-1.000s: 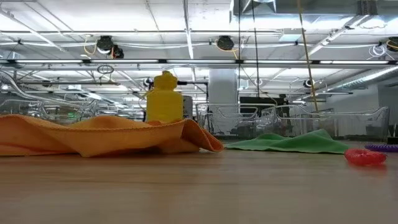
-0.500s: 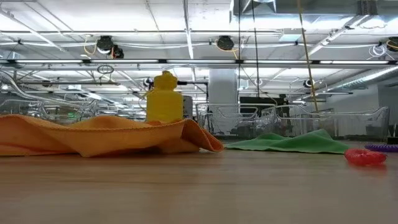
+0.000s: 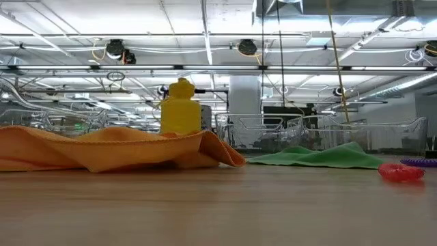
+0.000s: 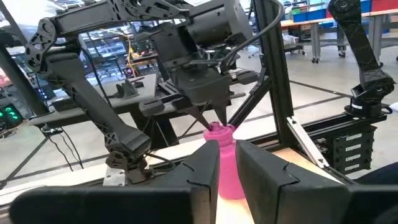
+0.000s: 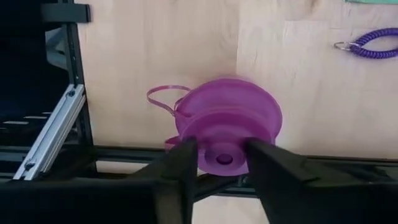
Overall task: Pick & Place Sports Items
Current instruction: Put the purple water bottle into the top right transparent bin
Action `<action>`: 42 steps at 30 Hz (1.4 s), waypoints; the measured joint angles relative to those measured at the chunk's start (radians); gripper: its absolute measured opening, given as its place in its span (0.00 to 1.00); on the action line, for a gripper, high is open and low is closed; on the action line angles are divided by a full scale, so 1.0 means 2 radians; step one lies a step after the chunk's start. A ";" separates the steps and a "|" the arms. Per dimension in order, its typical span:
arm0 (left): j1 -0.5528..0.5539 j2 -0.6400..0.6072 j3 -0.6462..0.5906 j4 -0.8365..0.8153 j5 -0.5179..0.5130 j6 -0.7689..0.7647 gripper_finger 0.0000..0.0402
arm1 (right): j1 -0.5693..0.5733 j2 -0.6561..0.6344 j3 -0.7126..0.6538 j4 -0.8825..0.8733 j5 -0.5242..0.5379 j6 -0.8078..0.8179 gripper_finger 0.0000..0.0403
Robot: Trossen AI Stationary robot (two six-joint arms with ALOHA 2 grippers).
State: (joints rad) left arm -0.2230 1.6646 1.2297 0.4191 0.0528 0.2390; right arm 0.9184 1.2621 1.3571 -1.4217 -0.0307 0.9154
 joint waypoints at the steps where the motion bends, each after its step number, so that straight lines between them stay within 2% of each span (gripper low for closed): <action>1: 0.000 0.000 0.000 0.000 0.000 0.000 0.12 | 0.000 0.000 0.000 -0.002 0.000 0.000 0.19; 11: 0.000 0.000 0.000 0.000 0.000 0.001 0.12 | 0.000 -0.001 0.000 -0.005 0.000 -0.006 0.05; 24: 0.000 0.000 0.000 0.000 0.000 0.000 0.12 | -0.035 -0.032 0.000 -0.001 0.000 -0.009 0.05; 31: 0.000 0.000 0.000 0.000 0.000 0.000 0.12 | -0.086 -0.048 0.012 -0.002 -0.013 -0.043 0.05; 42: 0.000 0.000 0.000 0.000 -0.001 0.000 0.12 | -0.192 -0.048 0.111 -0.043 -0.011 -0.152 0.05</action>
State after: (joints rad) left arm -0.2230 1.6643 1.2297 0.4198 0.0511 0.2386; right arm 0.5344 1.1656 1.5788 -1.5085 -0.0523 0.6106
